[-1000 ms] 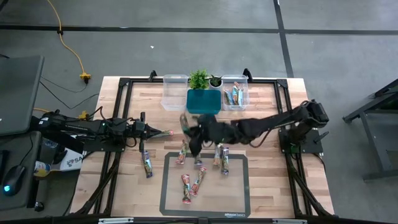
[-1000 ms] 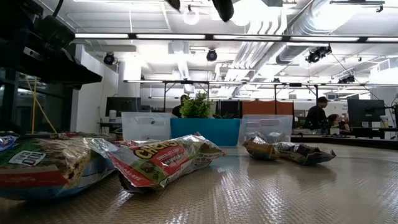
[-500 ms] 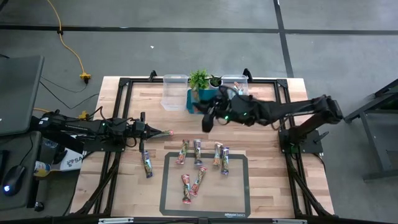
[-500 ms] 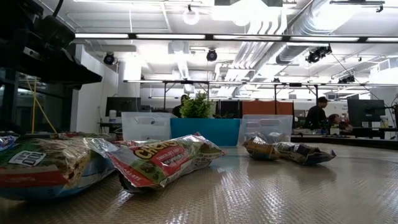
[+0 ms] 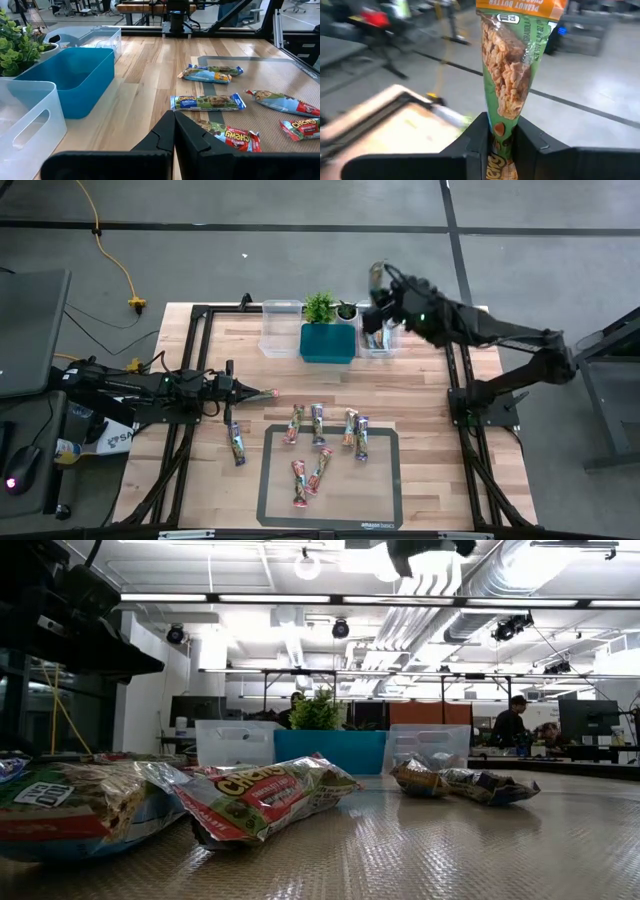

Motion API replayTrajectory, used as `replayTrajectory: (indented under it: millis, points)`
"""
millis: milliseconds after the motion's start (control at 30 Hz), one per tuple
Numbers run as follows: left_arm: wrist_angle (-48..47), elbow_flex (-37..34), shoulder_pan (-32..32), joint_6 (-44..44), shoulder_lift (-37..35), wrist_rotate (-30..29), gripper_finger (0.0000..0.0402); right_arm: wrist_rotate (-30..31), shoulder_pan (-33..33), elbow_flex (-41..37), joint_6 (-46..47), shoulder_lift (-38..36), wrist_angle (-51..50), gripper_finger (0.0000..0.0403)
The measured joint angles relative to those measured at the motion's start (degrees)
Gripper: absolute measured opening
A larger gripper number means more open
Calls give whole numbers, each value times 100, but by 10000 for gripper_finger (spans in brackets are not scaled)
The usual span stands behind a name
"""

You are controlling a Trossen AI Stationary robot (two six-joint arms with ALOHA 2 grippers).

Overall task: Pick and place Granola Bars by type
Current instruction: Put the yellow granola bar into the right transparent bin

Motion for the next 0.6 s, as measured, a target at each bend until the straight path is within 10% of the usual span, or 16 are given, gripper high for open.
replayTrajectory:
  millis: [600]
  points:
    - [-1,1,1,0,0,0,1,-2865,-2528,-1246,485,736,-725,52]
